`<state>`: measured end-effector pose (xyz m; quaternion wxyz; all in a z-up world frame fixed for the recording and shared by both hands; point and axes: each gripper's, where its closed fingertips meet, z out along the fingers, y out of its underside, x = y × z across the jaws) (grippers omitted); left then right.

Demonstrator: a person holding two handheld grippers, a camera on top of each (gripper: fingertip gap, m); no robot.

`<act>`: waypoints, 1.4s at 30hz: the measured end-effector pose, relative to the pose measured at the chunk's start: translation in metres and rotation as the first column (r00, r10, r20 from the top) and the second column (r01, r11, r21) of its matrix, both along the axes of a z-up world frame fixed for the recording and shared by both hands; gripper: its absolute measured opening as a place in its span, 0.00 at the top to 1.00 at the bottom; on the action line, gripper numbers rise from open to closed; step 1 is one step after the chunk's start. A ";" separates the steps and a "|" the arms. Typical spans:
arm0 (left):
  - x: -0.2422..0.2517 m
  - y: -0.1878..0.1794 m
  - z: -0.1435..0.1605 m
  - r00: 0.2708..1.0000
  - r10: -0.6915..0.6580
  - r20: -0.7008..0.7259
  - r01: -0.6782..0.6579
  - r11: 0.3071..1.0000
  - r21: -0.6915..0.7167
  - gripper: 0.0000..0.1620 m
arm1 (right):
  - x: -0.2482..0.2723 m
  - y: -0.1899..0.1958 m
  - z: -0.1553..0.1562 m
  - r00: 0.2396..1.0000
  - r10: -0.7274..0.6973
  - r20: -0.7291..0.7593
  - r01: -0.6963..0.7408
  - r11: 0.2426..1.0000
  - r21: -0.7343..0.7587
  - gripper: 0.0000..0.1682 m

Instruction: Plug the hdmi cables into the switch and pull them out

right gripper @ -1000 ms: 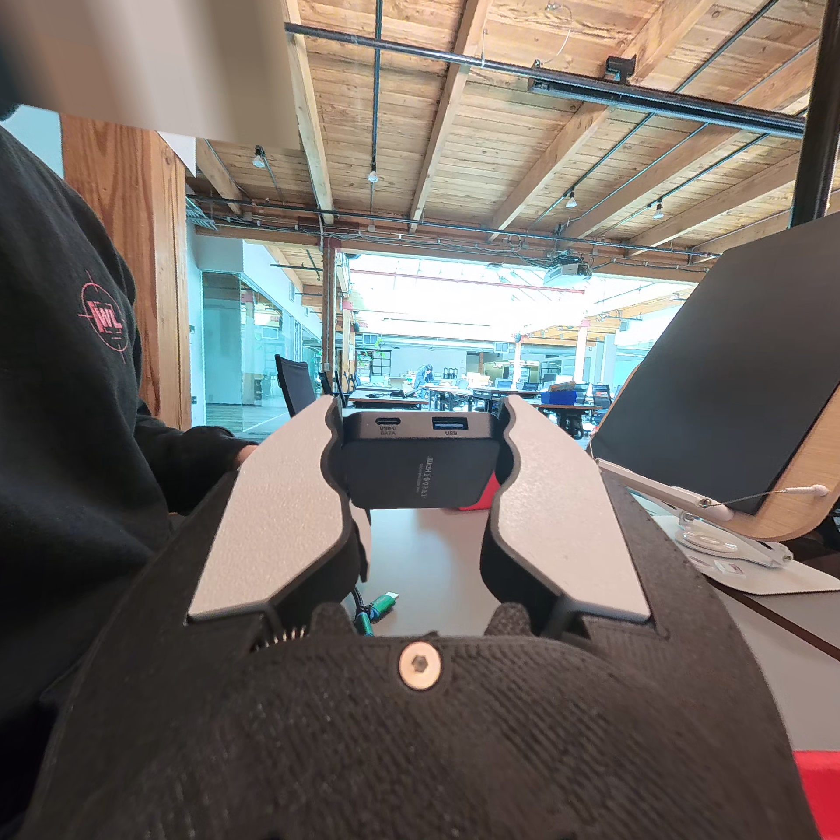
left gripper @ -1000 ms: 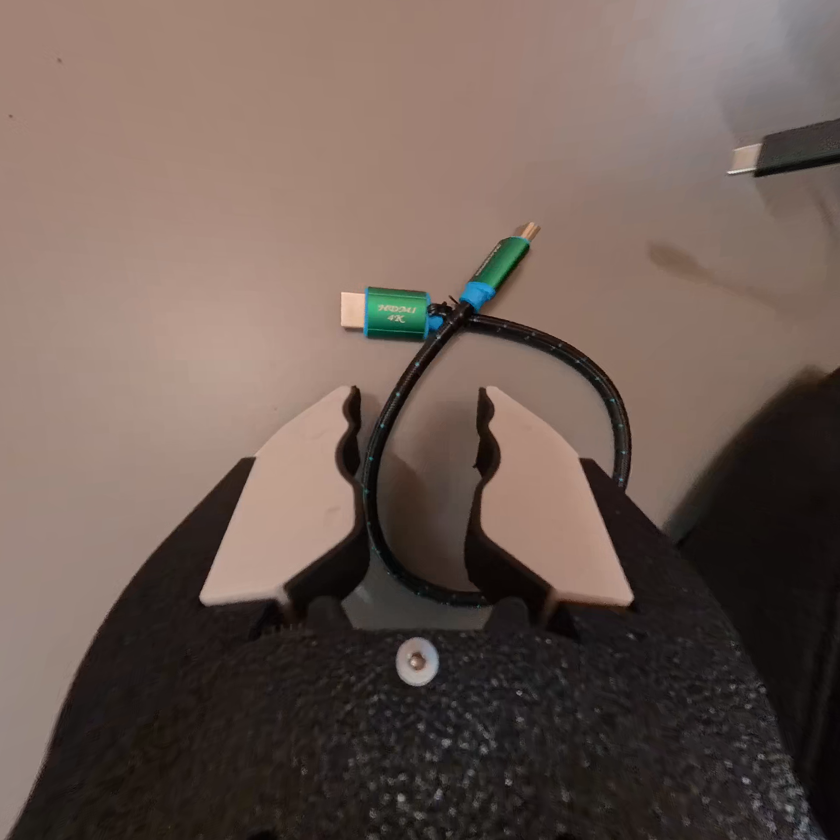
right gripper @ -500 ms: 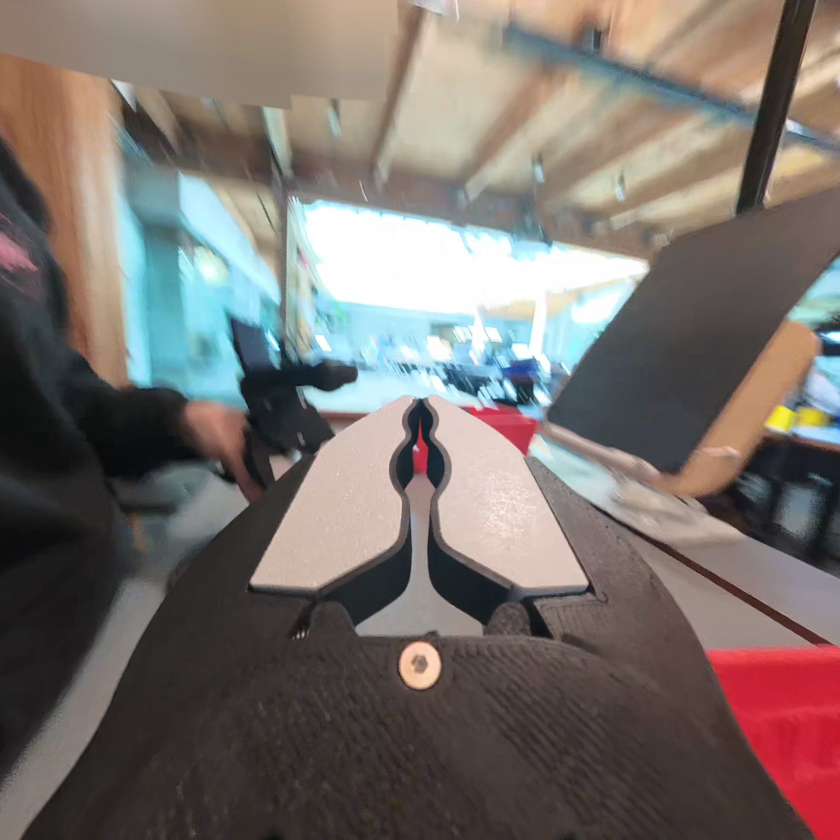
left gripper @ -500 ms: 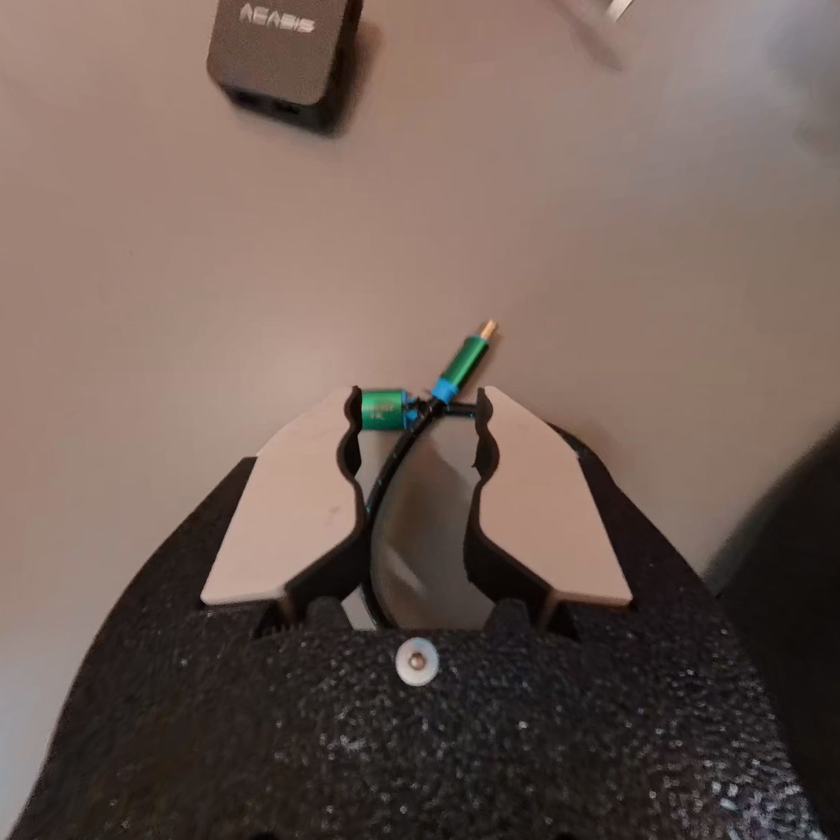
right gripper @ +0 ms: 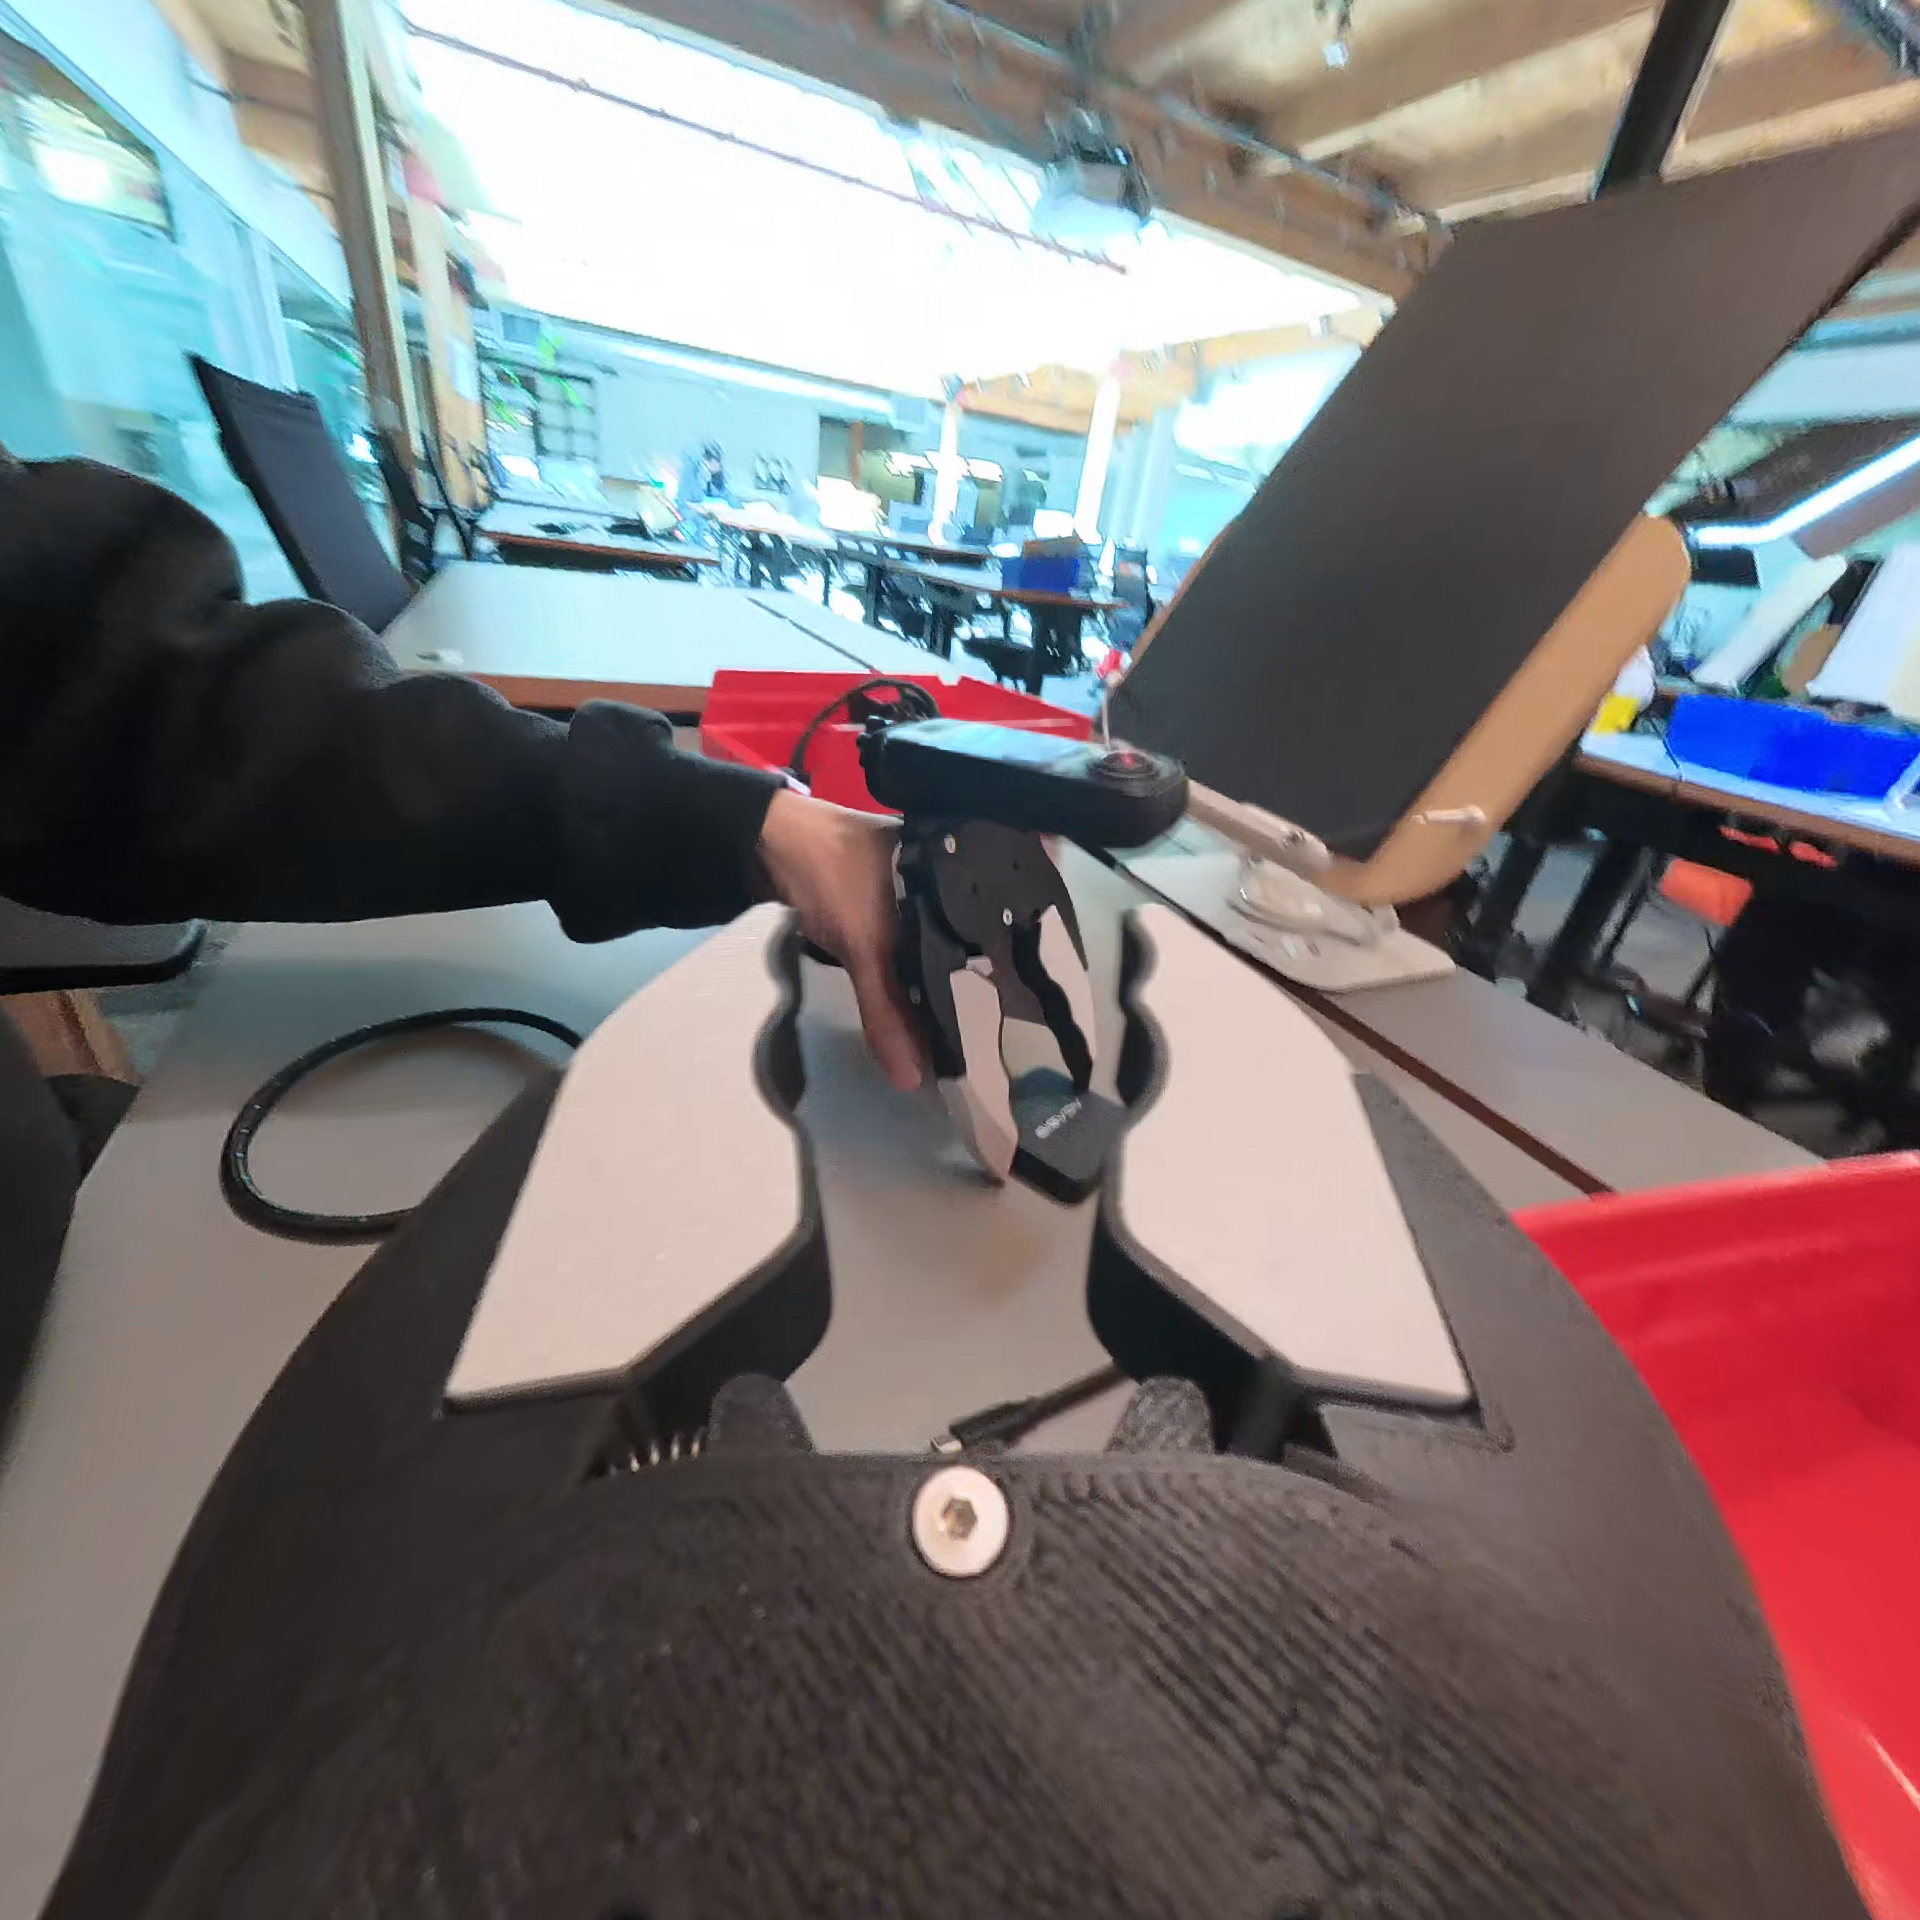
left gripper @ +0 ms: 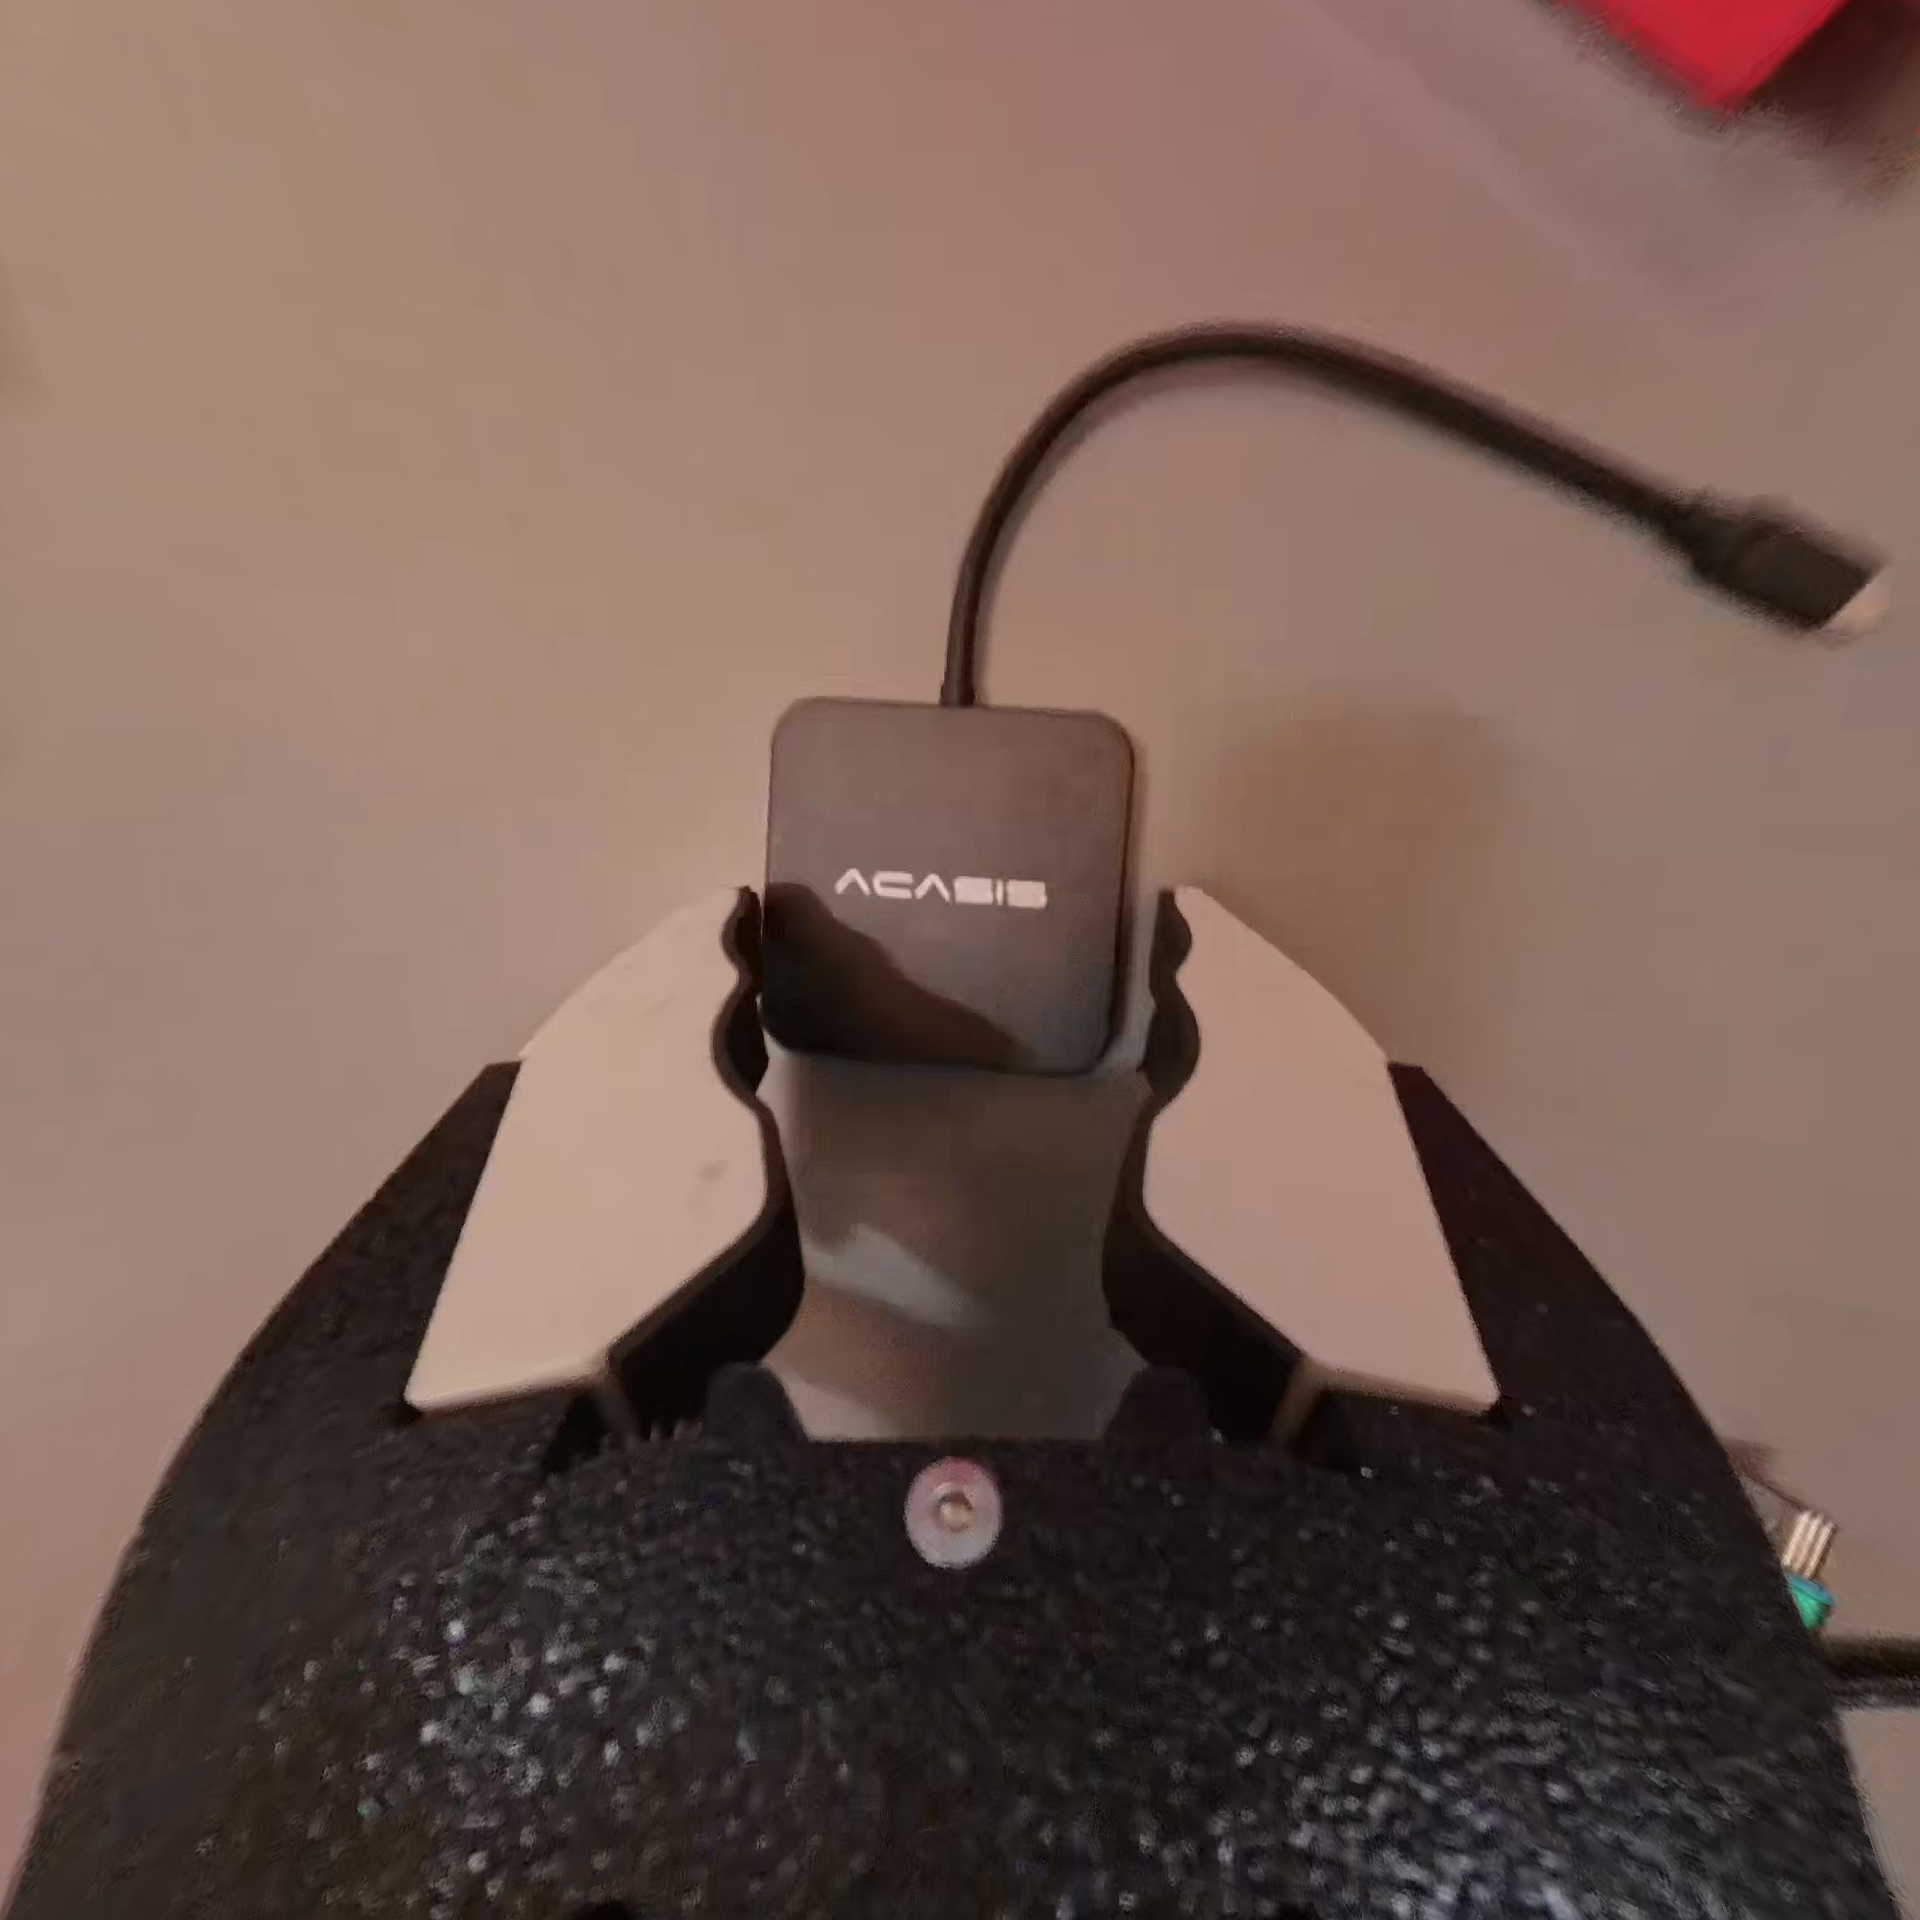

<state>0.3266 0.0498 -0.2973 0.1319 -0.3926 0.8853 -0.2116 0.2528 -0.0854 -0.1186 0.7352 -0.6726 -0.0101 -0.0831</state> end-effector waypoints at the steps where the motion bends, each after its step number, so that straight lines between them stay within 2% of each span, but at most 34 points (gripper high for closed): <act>1: 0.000 -0.004 -0.001 1.000 -0.005 -0.006 0.005 0.998 -0.061 0.56 | 0.003 0.000 -0.001 1.000 -0.015 0.001 0.015 1.000 -0.006 0.62; 5: -0.002 -0.006 -0.003 0.996 -0.024 0.085 0.038 0.986 -0.165 0.59 | 0.008 0.005 -0.004 0.998 -0.033 -0.052 0.034 0.999 0.011 0.55; 7: -0.010 -0.008 -0.002 0.987 -0.071 0.143 0.099 0.976 -0.195 0.59 | 0.008 0.011 -0.008 0.998 -0.032 -0.058 0.032 0.999 -0.001 0.52; 11: -0.037 -0.007 0.007 0.970 -0.149 0.192 0.182 0.970 -0.164 0.59 | 0.002 0.025 -0.024 1.000 -0.022 -0.021 0.020 0.996 -0.086 0.51; 15: -0.072 -0.030 0.054 0.945 -0.226 0.238 0.300 0.888 -0.348 0.59 | -0.008 0.034 -0.028 0.999 0.031 -0.025 -0.034 0.993 -0.110 0.51; 18: -0.098 -0.039 0.076 0.922 -0.333 0.197 0.383 0.856 -0.348 0.59 | -0.013 0.040 -0.025 0.998 0.047 -0.033 -0.050 0.994 -0.097 0.51; 22: -0.112 -0.051 0.108 0.908 -0.364 0.208 0.419 0.813 -0.404 0.59 | -0.033 0.047 -0.032 0.979 0.168 -0.116 -0.182 0.976 -0.121 0.46; 26: -0.120 -0.064 0.132 0.878 -0.400 0.265 0.476 0.787 -0.391 0.59 | -0.044 0.056 -0.032 0.972 0.204 -0.113 -0.219 0.964 -0.150 0.44; 31: -0.124 -0.074 0.150 0.832 -0.420 0.362 0.541 0.758 -0.365 0.59 | -0.052 0.061 -0.030 0.966 0.236 -0.104 -0.249 0.958 -0.143 0.48; 35: -0.129 -0.079 0.160 0.811 -0.410 0.418 0.566 0.733 -0.377 0.59 | -0.051 0.059 -0.023 0.956 0.264 -0.130 -0.275 0.959 -0.075 0.59; 37: -0.128 -0.079 0.163 0.818 -0.393 0.421 0.556 0.728 -0.401 0.60 | -0.051 0.060 -0.024 0.951 0.284 -0.125 -0.294 0.953 -0.073 0.60; 38: -0.116 -0.071 0.168 0.844 -0.299 0.444 0.490 0.766 -0.416 1.00 | -0.061 0.061 -0.029 0.940 0.326 -0.101 -0.335 0.938 -0.091 0.56; 39: -0.110 -0.067 0.183 0.853 -0.210 0.478 0.463 0.726 -0.508 1.00 | -0.068 0.062 -0.037 0.936 0.346 -0.068 -0.352 0.924 -0.147 0.63; 40: -0.113 -0.067 0.198 0.859 -0.182 0.478 0.479 0.614 -0.627 1.00 | -0.062 0.068 -0.043 0.958 0.287 -0.020 -0.285 0.937 -0.201 0.62; 41: -0.112 -0.063 0.203 0.881 -0.155 0.448 0.449 0.574 -0.685 1.00 | -0.056 0.073 -0.040 0.975 0.223 0.020 -0.215 0.956 -0.200 0.63; 42: -0.109 -0.058 0.191 0.894 -0.167 0.415 0.421 0.627 -0.655 1.00 | -0.062 0.074 -0.034 0.965 0.261 0.013 -0.256 0.953 -0.163 0.63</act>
